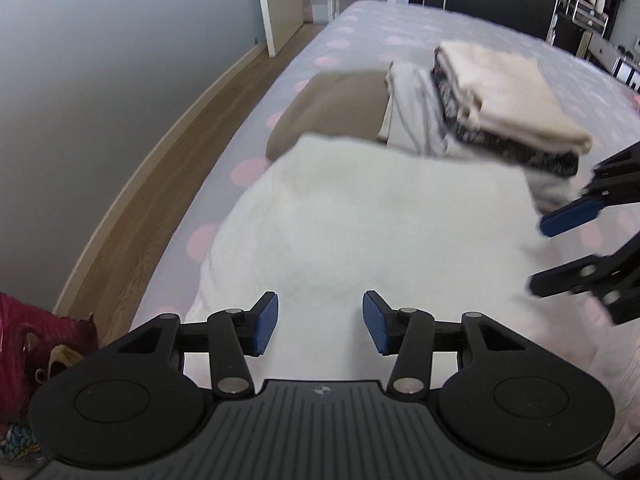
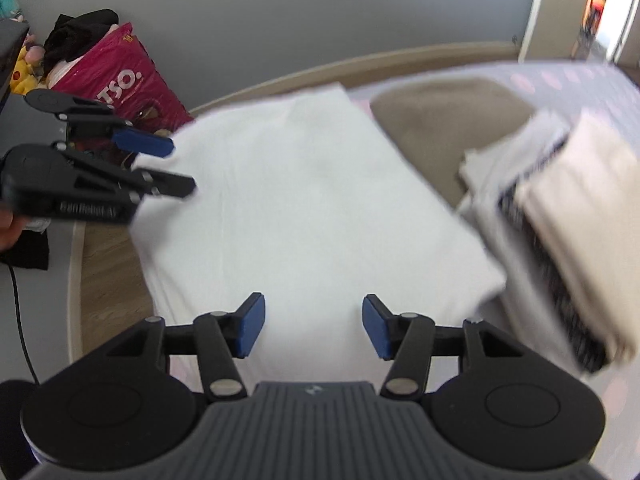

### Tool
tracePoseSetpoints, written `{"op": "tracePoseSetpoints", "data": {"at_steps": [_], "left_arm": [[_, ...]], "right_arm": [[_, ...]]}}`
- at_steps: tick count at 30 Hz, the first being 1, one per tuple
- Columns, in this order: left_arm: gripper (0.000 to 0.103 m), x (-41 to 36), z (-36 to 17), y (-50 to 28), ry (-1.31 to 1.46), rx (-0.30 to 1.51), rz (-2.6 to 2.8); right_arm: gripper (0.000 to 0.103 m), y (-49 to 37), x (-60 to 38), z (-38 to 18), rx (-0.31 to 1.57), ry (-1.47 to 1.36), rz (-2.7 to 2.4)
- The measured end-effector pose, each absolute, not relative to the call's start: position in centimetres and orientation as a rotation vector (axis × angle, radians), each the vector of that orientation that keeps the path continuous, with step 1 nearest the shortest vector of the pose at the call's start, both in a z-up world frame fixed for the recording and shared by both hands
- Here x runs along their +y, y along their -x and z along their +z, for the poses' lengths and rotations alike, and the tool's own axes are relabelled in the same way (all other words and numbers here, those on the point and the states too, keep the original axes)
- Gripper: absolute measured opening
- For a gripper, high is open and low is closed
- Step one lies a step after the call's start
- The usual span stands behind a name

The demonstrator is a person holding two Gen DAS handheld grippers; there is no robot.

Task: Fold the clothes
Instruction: 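Press and smooth the placed white bundle with both open grippers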

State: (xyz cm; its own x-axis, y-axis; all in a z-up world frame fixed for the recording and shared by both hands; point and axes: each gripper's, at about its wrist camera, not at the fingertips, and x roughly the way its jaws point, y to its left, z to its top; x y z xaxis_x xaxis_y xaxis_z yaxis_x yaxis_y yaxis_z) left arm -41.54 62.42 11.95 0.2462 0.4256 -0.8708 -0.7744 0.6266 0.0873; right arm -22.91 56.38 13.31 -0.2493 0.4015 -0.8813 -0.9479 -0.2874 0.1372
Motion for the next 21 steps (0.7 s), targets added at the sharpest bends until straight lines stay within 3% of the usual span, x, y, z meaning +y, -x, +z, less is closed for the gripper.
{"op": "tracePoseSetpoints", "data": {"at_steps": [10, 15, 21], "left_arm": [[0.040, 64.2, 7.8, 43.0, 0.487, 1.031, 0.874], [0.040, 62.6, 9.2, 43.1, 0.466, 0.996, 0.923], [0.048, 58.6, 12.2, 42.5, 0.449, 0.924, 0.966]], "right_arm": [[0.057, 23.6, 56.8, 6.9, 1.009, 0.956, 1.675], [0.058, 23.4, 55.6, 8.2, 0.968, 0.928, 1.672], [0.078, 22.3, 52.7, 11.1, 0.908, 0.832, 1.659]]}}
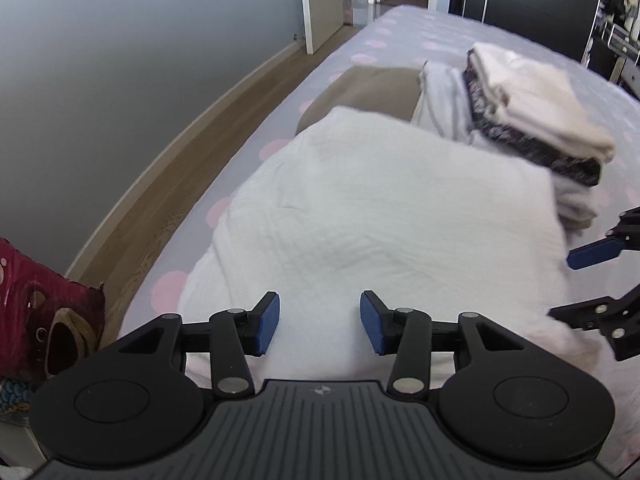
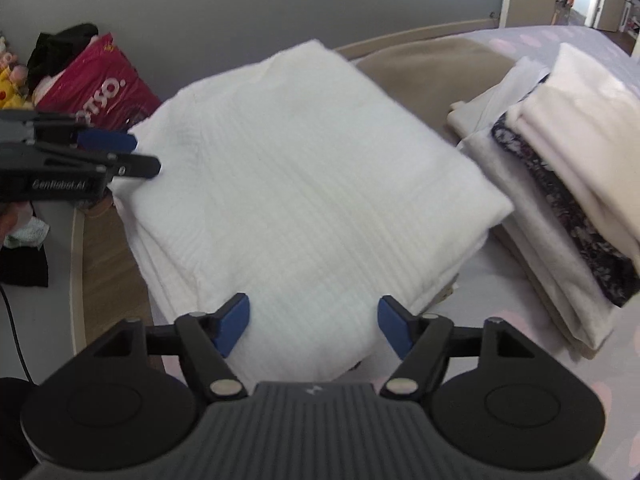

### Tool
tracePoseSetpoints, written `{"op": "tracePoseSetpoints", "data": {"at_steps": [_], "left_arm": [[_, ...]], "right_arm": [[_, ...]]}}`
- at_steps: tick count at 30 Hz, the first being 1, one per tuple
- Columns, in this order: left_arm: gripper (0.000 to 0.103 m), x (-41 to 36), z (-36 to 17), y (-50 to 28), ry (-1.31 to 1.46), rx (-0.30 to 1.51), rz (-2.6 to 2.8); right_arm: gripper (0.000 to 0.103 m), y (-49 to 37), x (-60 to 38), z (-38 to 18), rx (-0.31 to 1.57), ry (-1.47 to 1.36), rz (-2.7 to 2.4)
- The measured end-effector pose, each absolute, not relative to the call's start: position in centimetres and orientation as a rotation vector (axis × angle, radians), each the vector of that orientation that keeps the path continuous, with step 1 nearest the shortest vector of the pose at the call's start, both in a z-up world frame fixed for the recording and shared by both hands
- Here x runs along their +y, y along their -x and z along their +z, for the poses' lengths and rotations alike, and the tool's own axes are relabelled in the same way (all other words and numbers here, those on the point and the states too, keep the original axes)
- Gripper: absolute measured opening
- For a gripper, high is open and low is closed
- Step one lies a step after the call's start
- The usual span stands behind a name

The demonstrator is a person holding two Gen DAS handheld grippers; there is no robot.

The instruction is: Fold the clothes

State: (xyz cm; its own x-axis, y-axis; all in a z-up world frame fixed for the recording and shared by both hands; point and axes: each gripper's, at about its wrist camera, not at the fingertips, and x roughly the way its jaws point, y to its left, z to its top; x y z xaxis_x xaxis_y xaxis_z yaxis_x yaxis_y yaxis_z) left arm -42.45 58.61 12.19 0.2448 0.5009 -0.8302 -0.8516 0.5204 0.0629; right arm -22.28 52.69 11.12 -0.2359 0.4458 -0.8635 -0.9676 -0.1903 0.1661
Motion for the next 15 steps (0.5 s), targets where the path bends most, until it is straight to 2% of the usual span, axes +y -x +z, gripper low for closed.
{"op": "tracePoseSetpoints", "data": {"at_steps": [4, 9, 15], "left_arm": [[0.061, 55.4, 14.1, 40.8, 0.360, 0.910, 1.026], [0.062, 52.4, 15.9, 39.0, 0.348, 0.849, 1.066], [0.066, 49.8, 16.4, 37.4, 0.323, 0.803, 1.084]], "right_arm": [[0.081, 21.6, 50.7, 13.1, 0.855, 0.775, 1.637], [0.089, 20.7, 48.1, 15.5, 0.796, 0.659, 1.621], [0.089, 20.5, 45.4, 16.8, 0.740, 0.568, 1.588]]}}
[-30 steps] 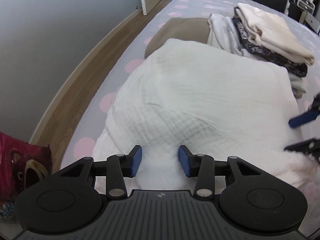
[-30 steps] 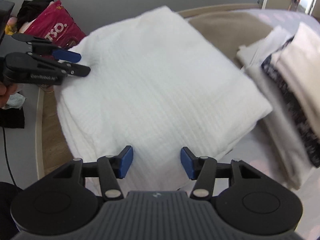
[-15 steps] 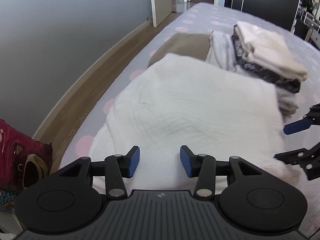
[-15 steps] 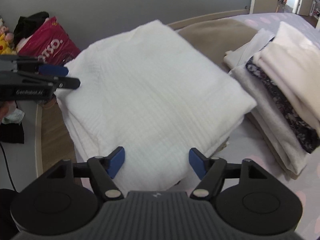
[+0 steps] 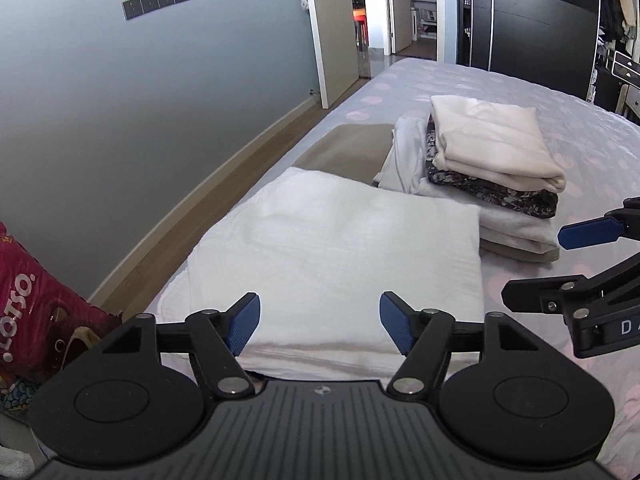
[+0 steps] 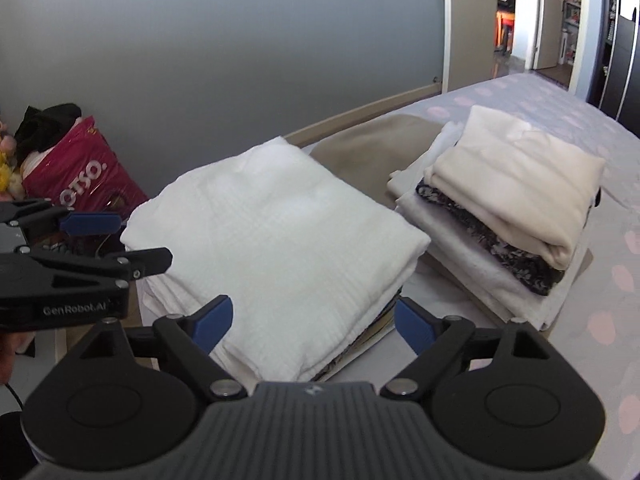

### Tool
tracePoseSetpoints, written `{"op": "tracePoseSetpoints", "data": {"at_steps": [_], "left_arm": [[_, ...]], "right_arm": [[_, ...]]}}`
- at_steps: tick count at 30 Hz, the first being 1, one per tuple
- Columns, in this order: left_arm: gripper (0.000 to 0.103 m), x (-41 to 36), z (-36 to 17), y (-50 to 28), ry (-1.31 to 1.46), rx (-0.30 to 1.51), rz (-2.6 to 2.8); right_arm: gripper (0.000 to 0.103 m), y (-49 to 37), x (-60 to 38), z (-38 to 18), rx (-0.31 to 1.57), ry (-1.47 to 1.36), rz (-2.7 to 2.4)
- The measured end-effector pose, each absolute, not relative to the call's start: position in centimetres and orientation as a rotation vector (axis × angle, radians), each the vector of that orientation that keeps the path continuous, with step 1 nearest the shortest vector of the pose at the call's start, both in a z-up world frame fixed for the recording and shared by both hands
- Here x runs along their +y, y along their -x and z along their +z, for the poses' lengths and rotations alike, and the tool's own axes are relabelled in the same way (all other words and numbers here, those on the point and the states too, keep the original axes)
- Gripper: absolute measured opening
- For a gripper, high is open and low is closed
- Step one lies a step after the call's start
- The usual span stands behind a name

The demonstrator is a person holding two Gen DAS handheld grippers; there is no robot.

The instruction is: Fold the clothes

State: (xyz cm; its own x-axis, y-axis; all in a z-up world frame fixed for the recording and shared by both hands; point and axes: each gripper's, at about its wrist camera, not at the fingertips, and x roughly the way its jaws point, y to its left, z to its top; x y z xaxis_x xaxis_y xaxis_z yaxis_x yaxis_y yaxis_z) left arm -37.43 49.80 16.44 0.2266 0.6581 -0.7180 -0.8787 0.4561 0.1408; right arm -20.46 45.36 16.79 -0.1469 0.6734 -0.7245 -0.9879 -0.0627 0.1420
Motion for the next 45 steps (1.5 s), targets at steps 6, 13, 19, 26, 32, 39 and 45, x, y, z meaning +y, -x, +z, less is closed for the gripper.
{"op": "tracePoseSetpoints", "data": {"at_steps": [6, 13, 19, 26, 32, 39, 45], "left_arm": [[0.069, 48.0, 16.1, 36.7, 0.304, 0.793, 1.168], [0.070, 46.6, 15.2, 37.1, 0.366, 0.773, 1.198], [0.070, 46.2, 14.1, 37.6, 0.424, 0.786, 1.212], [0.070, 45.8, 13.7, 37.1, 0.423, 0.802, 1.205], [0.070, 45.6, 13.8, 37.0, 0.425, 0.797, 1.210], [0.069, 45.7, 13.8, 37.0, 0.426, 0.798, 1.214], [0.069, 45.6, 13.8, 36.9, 0.423, 0.800, 1.217]], "right_arm": [[0.090, 20.8, 43.5, 16.8, 0.717, 0.500, 1.561], [0.090, 21.3, 42.2, 15.4, 0.759, 0.468, 1.532], [0.090, 21.4, 41.7, 13.7, 0.797, 0.460, 1.491], [0.090, 21.5, 41.4, 13.6, 0.797, 0.445, 1.490], [0.090, 21.5, 41.2, 13.9, 0.782, 0.443, 1.489], [0.090, 21.5, 41.0, 13.8, 0.787, 0.438, 1.484], [0.090, 21.7, 40.9, 13.9, 0.781, 0.442, 1.479]]}}
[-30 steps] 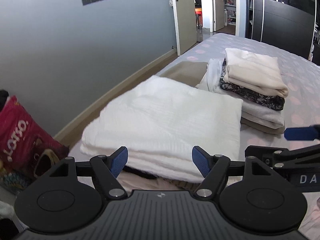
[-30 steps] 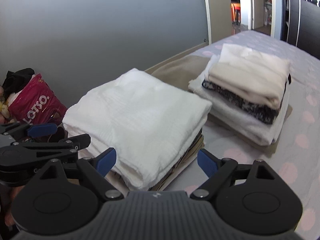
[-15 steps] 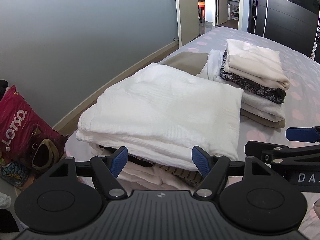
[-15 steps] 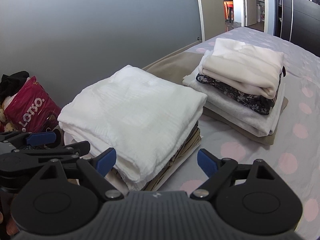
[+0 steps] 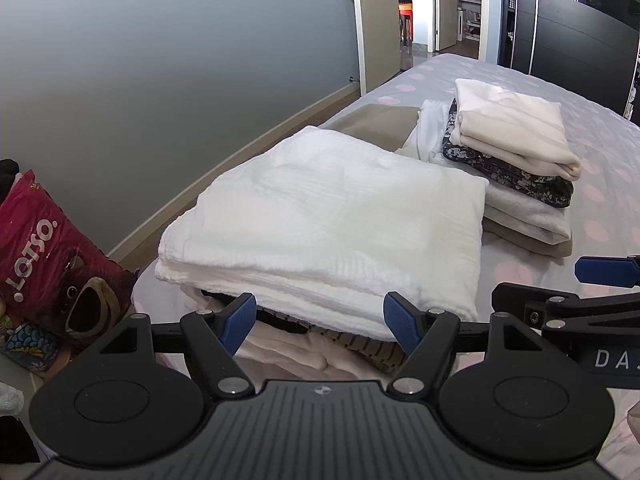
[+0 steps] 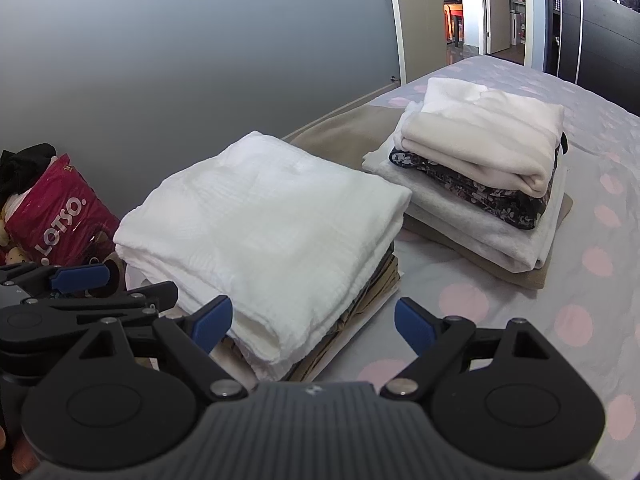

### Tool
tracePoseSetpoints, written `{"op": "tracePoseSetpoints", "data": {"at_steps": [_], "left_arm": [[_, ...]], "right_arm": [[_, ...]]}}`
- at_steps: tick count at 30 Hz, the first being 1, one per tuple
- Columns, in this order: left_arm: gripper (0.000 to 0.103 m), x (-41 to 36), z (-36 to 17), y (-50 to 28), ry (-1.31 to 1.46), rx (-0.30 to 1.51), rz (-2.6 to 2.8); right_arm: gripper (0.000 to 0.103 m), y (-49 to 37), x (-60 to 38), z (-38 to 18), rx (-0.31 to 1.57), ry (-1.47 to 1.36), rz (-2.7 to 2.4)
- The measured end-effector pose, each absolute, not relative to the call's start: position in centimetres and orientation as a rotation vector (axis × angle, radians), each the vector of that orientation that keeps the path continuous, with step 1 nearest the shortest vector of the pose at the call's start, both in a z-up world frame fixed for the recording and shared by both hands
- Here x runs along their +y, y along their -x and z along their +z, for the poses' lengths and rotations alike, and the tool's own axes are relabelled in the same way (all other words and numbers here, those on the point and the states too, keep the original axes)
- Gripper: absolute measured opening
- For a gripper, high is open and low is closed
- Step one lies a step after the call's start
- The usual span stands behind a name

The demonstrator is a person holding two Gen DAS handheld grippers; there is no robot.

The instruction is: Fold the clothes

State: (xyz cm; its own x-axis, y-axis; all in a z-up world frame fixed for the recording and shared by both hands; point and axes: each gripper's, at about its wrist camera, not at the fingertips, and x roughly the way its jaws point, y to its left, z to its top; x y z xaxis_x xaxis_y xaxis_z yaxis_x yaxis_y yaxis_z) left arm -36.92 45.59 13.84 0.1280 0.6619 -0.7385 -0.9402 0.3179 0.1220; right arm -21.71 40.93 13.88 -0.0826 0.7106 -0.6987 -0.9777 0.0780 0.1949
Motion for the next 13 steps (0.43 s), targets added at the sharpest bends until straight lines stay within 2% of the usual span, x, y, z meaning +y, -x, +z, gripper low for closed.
{"op": "tracePoseSetpoints", "data": {"at_steps": [13], "left_arm": [[0.064, 45.09, 13.80, 36.98, 0.426, 0.790, 1.211]], "right_arm": [[0.090, 21.53, 40.85, 13.75, 0.795, 0.438, 1.472]]}}
